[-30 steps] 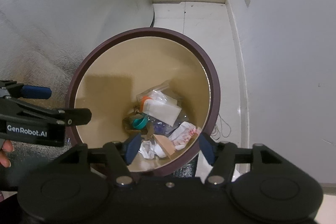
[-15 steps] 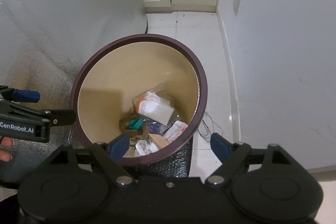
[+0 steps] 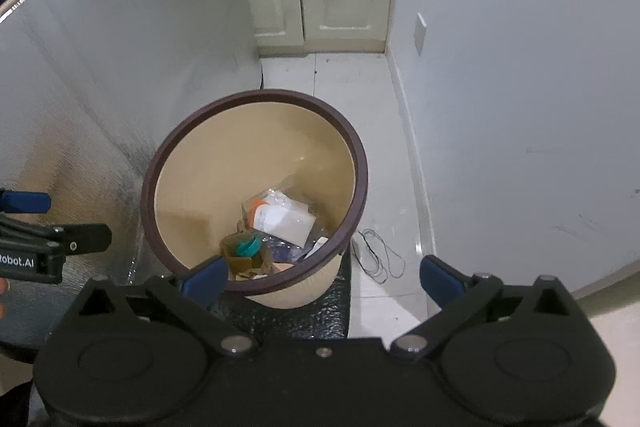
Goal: Collect trash
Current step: 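Withdraw both open grippers from the wastebasket back toward the counter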
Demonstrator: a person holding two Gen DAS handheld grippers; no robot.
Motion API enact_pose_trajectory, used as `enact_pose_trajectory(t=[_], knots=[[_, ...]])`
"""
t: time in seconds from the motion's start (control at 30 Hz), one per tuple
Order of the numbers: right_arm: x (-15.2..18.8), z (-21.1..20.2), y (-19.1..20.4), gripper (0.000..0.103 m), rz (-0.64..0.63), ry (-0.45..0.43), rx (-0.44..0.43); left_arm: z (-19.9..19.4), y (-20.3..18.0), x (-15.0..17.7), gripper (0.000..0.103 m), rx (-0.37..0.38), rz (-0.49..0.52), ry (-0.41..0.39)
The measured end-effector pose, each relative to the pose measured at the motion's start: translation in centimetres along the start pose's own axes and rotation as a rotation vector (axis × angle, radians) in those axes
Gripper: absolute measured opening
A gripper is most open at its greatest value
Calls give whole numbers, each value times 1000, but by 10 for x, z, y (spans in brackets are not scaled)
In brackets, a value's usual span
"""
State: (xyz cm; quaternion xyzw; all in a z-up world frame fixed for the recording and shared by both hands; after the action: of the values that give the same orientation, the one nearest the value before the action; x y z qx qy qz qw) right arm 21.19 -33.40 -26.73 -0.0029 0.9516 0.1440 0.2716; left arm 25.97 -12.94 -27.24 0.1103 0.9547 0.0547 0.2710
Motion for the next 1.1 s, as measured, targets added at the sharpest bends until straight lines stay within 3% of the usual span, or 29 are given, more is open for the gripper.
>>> enact_pose_trajectory(t=[0.63, 1.1], knots=[[5, -88, 29, 103, -34, -203, -13, -104, 17, -2, 103, 17, -31, -233], [-31, -162, 71, 103, -103, -417, -70, -189, 48, -28, 103, 16, -64, -463]])
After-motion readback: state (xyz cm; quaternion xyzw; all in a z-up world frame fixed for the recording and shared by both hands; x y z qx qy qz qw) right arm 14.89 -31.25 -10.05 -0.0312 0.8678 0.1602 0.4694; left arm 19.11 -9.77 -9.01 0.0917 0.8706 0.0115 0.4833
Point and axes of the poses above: each gripper's, at about its wrist camera, not at the fingertips, and z roughly the way its jaws point, y to its left, x to its underside, the point moved 8 cm from there along z, roughly the way its jaws point, and after that the axes turned 15 degrees about -x, right-handed, at the moved point
